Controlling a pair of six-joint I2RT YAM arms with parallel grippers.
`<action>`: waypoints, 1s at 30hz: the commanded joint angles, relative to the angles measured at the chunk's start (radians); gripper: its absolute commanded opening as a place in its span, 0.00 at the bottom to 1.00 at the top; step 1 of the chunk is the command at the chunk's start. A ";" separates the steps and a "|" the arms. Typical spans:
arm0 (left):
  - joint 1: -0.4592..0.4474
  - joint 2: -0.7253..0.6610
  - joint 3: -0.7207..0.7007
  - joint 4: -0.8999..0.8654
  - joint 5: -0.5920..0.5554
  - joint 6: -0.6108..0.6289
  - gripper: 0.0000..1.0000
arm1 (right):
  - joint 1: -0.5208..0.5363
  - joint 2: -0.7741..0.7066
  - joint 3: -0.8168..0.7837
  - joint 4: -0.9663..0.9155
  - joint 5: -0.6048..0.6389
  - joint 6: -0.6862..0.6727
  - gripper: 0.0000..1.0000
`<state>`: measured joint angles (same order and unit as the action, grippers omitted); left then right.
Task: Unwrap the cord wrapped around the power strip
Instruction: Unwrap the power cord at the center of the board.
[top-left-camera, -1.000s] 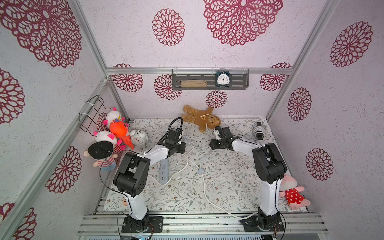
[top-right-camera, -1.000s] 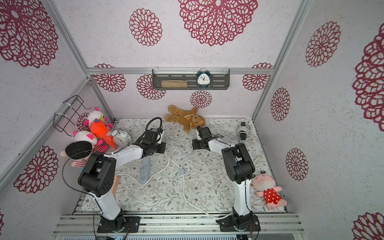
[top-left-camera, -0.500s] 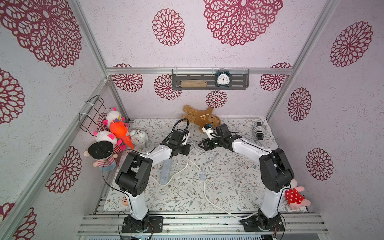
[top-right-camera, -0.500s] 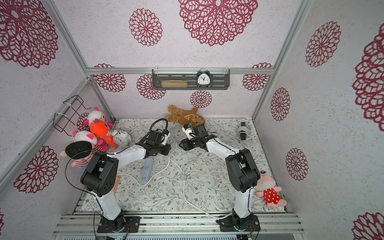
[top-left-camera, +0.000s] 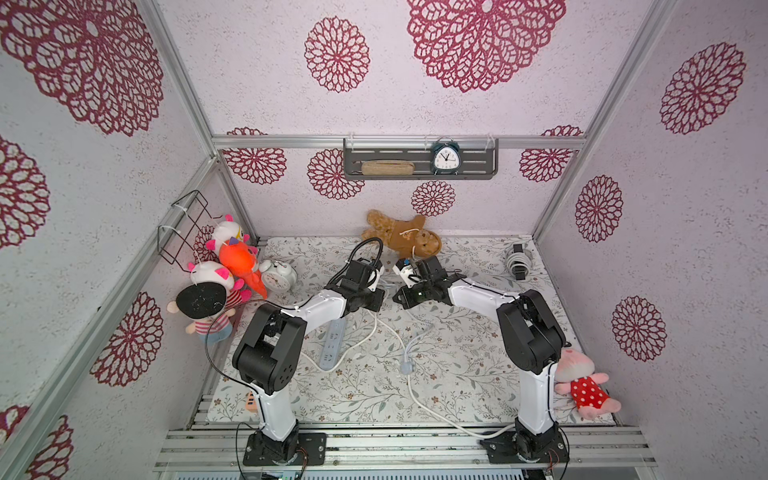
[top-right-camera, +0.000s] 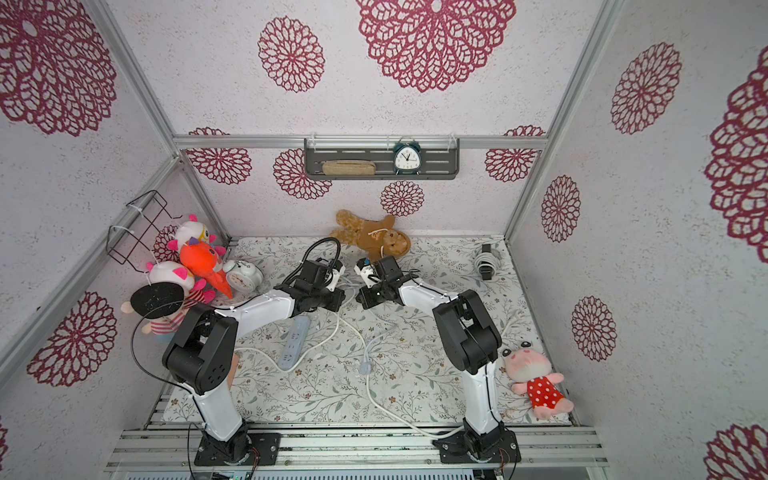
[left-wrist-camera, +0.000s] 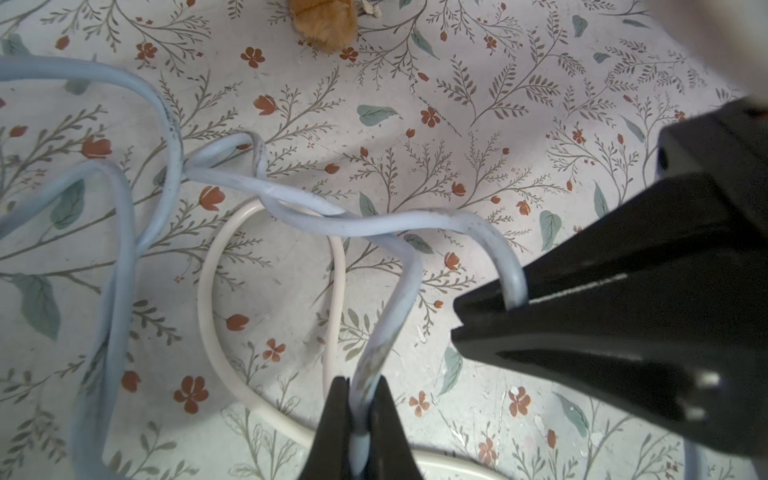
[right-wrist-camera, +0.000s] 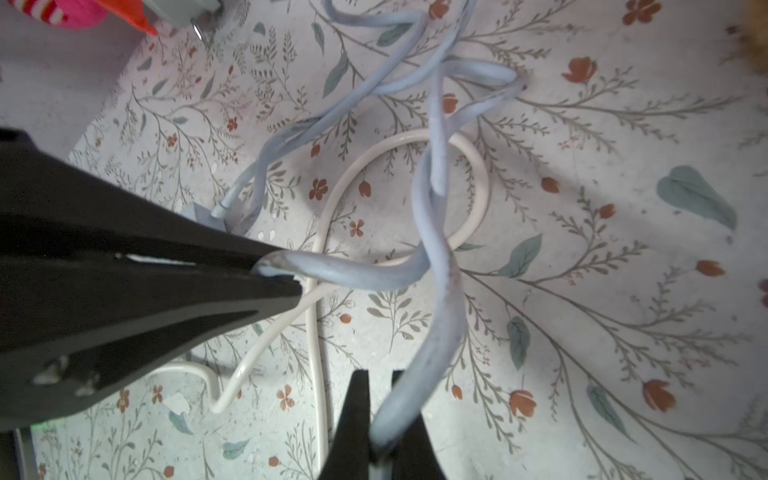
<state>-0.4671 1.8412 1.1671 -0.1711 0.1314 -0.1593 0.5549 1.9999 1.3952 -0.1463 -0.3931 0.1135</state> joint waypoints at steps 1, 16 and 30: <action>-0.008 0.013 0.015 -0.020 -0.070 0.022 0.00 | -0.069 -0.085 -0.059 -0.025 0.102 0.015 0.00; 0.130 0.001 -0.051 0.001 -0.325 -0.176 0.00 | -0.633 -0.382 -0.471 -0.020 0.395 0.107 0.00; 0.208 0.008 -0.106 0.054 -0.301 -0.302 0.00 | -0.817 -0.386 -0.552 0.010 0.394 0.135 0.00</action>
<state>-0.3965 1.8481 1.0733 -0.0723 0.0708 -0.3687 -0.1341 1.6386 0.8433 -0.1360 -0.3099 0.1986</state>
